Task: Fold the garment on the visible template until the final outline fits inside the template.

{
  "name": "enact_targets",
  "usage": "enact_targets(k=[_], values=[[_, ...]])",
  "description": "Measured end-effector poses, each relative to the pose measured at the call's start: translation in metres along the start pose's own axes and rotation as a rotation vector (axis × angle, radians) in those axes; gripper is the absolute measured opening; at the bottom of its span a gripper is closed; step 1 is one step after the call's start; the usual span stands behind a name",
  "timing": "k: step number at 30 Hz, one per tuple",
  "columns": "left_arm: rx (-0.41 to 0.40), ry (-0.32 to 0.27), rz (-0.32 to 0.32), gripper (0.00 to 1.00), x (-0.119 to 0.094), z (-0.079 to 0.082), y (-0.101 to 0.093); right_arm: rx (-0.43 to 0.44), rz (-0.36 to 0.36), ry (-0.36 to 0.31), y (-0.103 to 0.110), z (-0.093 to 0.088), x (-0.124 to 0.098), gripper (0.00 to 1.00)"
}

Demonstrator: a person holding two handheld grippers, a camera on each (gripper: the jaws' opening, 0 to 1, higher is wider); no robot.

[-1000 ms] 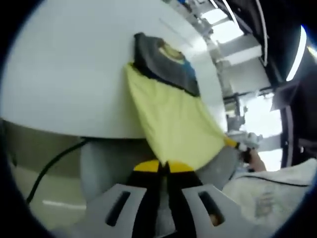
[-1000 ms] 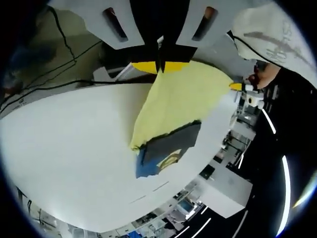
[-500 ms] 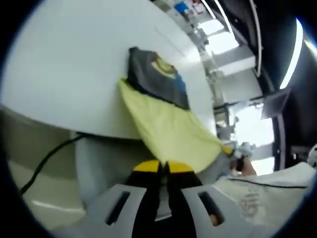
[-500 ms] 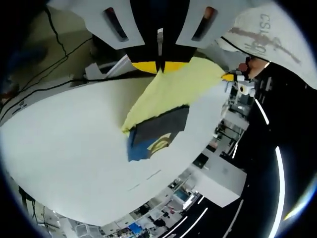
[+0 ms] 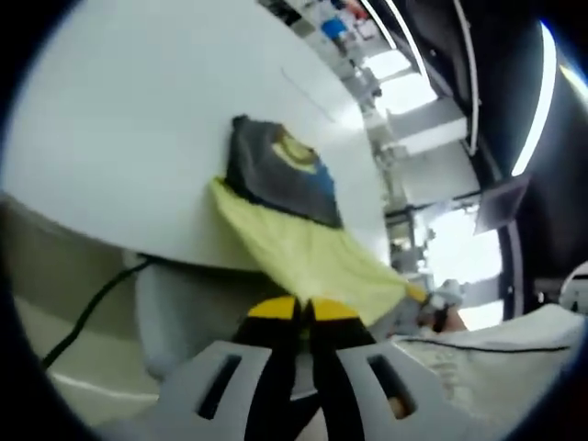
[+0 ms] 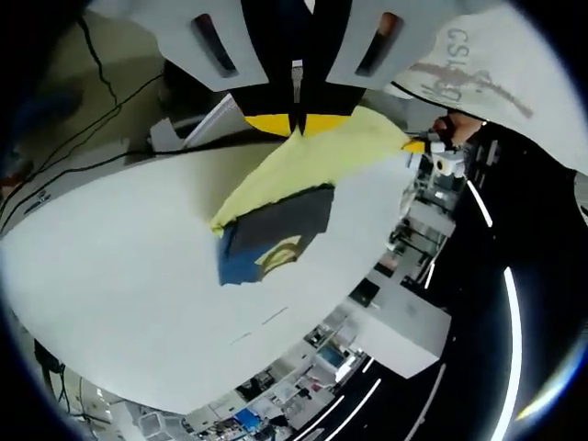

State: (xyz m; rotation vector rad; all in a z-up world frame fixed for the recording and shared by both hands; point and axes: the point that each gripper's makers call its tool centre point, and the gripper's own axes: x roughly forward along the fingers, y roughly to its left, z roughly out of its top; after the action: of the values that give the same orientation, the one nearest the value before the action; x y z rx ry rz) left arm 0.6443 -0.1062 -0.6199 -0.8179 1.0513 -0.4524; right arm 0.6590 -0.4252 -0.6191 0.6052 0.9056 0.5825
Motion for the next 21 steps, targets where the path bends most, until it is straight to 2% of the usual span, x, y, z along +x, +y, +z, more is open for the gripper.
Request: enact_targets(k=[4,8,12,21], values=[[-0.013,-0.025,-0.017,0.0,0.007,0.017,0.0,0.059,0.025,-0.037,-0.006,0.015,0.009,0.02],[0.057,-0.017,0.02,0.0,0.019,0.042,0.002,0.045,0.024,-0.049,-0.009,0.031,0.022,0.02],[0.104,-0.033,0.005,0.0,0.034,0.08,0.001,0.034,0.049,-0.082,-0.012,0.06,0.041,0.02],[0.167,-0.057,0.008,0.0,0.057,0.144,0.002,-0.012,0.073,-0.123,-0.011,0.119,0.071,0.02]])
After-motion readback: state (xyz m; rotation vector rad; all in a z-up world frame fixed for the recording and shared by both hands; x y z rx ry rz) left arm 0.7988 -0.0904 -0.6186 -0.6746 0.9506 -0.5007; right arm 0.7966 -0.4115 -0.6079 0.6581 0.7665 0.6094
